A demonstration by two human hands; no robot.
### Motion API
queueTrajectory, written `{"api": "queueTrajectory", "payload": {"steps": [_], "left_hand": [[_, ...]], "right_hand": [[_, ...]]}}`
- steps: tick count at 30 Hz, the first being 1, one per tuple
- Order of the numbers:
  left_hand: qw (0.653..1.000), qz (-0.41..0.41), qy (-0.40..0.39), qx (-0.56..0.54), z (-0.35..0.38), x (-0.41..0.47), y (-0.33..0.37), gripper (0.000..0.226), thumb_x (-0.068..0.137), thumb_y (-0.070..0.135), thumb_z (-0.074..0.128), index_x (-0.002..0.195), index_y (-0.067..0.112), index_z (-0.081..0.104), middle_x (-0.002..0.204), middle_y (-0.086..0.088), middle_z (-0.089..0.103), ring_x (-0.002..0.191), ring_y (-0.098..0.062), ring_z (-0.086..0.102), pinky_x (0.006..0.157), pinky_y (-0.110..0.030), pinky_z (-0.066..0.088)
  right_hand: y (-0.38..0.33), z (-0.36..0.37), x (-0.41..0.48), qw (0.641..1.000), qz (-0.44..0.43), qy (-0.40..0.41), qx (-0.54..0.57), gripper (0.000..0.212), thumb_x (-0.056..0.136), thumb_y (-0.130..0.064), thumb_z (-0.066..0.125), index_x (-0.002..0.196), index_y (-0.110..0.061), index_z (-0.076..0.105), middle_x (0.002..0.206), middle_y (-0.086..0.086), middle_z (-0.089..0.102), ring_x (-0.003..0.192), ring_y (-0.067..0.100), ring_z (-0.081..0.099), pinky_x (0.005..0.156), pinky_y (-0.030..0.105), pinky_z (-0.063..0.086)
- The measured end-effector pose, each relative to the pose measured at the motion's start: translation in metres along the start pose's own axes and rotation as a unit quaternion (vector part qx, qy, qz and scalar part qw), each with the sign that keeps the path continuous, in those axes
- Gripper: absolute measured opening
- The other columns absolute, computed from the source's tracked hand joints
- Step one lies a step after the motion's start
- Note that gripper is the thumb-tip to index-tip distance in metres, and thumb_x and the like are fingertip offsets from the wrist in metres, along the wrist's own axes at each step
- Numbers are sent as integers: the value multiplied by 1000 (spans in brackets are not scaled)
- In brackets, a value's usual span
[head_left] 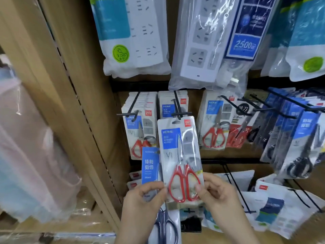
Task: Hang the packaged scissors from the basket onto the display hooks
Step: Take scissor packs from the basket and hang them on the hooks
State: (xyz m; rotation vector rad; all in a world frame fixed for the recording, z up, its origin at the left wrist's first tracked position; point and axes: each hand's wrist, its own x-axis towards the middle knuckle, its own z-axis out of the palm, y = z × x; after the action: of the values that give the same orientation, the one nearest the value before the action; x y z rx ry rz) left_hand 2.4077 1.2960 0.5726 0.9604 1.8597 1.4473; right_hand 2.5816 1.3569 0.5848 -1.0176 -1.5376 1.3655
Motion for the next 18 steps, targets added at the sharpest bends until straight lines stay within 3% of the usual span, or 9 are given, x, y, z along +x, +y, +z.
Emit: {"api": "queueTrajectory", "payload": {"steps": [5,9,11,14,16,18], "left_hand": [[999,15,-18,21,-2,-7,-5,31,71,21,85,63,49,73,75,18,73,81,-2,67,73,-19,51],[999,39,-29,-22,-3,-3,0,6,71,34,78,71,40,77,80,10,76,84,-5,68,77,-25,56],[996,55,-66,-25,-6,-3,5,7,71,38,71,73,39,78,78,9,75,82,-4,68,74,-28,58],[995,61,-72,-40,-10,-1,7,12,72,37,68,65,41,77,75,8,76,75,0,67,69,-15,53],[996,57,-61,-43,-14,-1,4,15,71,37,66,63,41,77,76,9,76,72,5,66,66,-8,47],[996,47,-66,-46,-17,-1,0,14,71,38,66,66,37,78,78,8,76,72,5,65,65,-7,46]], "right_hand": [[4,2,-8,1000,10,8,17,22,90,-4,63,91,-23,74,72,7,73,65,11,69,58,13,49],[4,5,-7,999,-14,27,25,19,90,-7,63,91,-23,75,72,10,72,59,8,65,54,14,46],[3,6,-6,999,-21,36,24,20,89,-12,64,88,-28,76,70,12,70,57,9,64,54,15,46],[-4,7,-4,998,-26,47,15,12,81,-32,65,83,-39,75,69,20,62,47,6,52,48,15,42],[-9,7,-3,998,-29,46,15,12,78,-36,65,84,-41,74,71,24,59,48,12,51,49,19,42],[-13,7,-3,998,-37,42,5,13,77,-38,65,86,-40,74,72,28,55,55,30,52,55,29,47]]}}
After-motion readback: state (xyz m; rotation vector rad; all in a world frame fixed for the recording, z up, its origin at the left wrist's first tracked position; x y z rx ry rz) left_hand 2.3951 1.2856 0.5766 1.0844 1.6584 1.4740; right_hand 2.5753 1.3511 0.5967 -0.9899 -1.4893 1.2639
